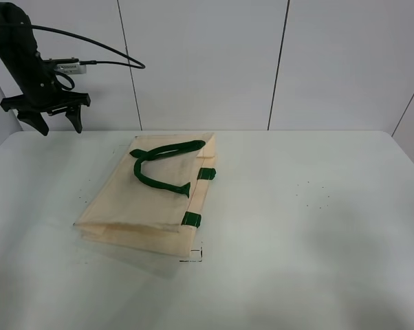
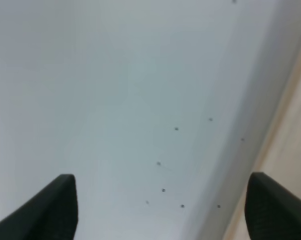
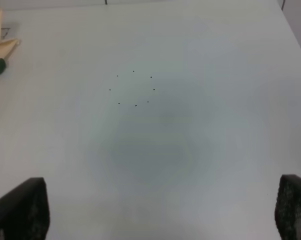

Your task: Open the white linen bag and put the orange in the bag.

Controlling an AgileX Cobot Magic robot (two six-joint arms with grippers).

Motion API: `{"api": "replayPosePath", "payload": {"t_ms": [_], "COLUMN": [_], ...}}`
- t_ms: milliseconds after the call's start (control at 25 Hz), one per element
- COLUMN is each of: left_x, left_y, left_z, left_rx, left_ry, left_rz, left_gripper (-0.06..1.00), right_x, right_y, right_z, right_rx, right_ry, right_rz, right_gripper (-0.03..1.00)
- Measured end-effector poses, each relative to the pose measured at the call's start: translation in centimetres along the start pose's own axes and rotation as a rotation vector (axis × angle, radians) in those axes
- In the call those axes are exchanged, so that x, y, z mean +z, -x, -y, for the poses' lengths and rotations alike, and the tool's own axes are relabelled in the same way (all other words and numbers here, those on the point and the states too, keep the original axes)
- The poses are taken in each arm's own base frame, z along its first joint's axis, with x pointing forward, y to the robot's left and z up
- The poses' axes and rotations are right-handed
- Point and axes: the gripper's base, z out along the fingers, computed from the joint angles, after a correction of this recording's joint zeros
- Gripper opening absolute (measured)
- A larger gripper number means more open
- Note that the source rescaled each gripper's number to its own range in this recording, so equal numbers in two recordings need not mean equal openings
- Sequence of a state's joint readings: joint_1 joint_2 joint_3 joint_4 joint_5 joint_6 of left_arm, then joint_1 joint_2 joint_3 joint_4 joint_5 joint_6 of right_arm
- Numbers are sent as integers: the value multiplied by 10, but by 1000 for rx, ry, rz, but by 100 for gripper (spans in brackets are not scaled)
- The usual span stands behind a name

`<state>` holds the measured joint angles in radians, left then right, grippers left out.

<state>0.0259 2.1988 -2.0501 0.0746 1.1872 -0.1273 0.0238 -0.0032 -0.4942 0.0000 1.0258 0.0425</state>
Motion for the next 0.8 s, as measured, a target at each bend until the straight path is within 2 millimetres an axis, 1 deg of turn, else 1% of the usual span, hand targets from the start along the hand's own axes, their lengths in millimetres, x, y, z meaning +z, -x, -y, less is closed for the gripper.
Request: {"api": "replayPosePath", "payload": {"t_ms": [80,200,240,400,480,560,600,720,800], "left_x": [0,-7,-14,-29,-33,-44,-46,-65,-73], "left_y": [-5,-21,-27,-63,-87,-113,-127,-173,-205], "left_z": [-4,-6,-7,-12,-14,-17,-19,-25,-29], "left_rx": [-4,-1,-1,-3,-4,-4,-3,-3,-3], "left_ry": [4,5,5,8,11,13,15,16,16], "left_rz": [-18,-48,-51,-103,-145,-166,-186,-189,-191], "left_gripper": [78,78,78,78,78,78,78,78,78], "right_x": [0,0,0,0,0,0,0,0,0], "right_y": [0,0,0,0,0,0,0,0,0], "right_z": [0,0,0,0,0,0,0,0,0], "right_rx": [0,0,0,0,0,0,0,0,0], "right_ry": [0,0,0,0,0,0,0,0,0], "right_rz": [0,0,0,0,0,0,0,0,0], "right_gripper": [100,100,100,100,100,100,100,100,100]}}
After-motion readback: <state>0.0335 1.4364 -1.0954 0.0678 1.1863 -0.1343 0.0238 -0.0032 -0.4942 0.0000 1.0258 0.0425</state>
